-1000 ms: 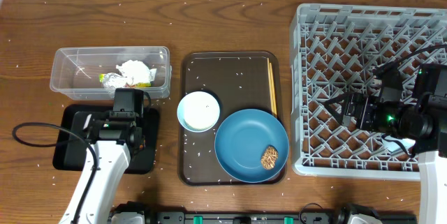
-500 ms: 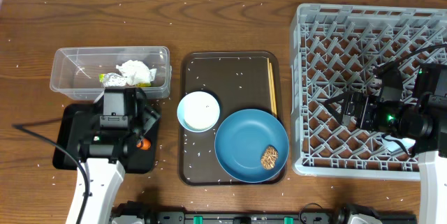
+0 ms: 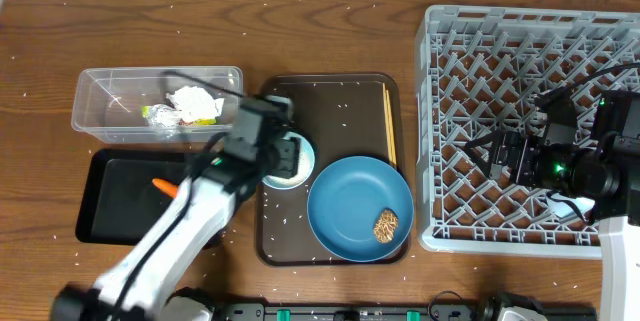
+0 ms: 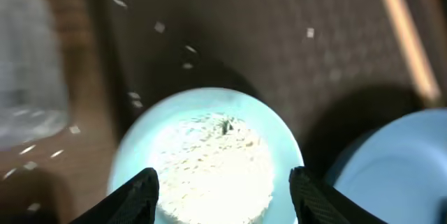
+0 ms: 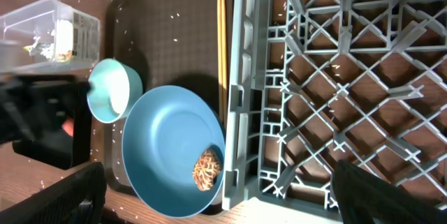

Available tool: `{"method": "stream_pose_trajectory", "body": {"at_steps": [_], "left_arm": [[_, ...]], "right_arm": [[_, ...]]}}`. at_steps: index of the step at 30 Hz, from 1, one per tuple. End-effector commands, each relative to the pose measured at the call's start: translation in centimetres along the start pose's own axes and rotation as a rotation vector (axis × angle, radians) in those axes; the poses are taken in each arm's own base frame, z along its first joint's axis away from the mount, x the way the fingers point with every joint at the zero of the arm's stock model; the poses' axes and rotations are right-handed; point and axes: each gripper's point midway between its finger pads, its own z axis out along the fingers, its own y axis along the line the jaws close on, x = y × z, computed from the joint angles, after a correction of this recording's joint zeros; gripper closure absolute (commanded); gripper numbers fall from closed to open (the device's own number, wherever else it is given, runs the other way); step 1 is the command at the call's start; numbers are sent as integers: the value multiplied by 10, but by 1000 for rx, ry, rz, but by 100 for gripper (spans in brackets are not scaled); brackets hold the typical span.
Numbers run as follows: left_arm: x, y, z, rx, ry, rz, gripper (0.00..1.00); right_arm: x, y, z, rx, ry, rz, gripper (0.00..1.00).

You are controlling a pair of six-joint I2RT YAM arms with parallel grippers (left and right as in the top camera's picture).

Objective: Sort waste into correct bins and load items into the dishwasher rack
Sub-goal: 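Move the left gripper to the light-blue rice bowl and grasp its rim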

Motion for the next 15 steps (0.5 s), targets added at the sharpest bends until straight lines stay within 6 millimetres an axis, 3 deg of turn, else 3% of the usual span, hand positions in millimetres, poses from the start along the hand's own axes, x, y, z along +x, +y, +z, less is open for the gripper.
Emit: {"method": "stream_pose_trajectory", "body": {"at_steps": [1, 7, 15], "left_arm": [[-16, -15, 14, -1, 16, 156, 39], [-24, -28, 28, 8, 35, 186, 38], [3, -48, 51, 29, 125, 241, 39]], "right_arm": [[-1, 4, 1, -7, 2, -11, 4], [-1, 4, 1, -7, 3, -3, 4], [-5, 4, 1, -8, -11, -7, 4]]}}
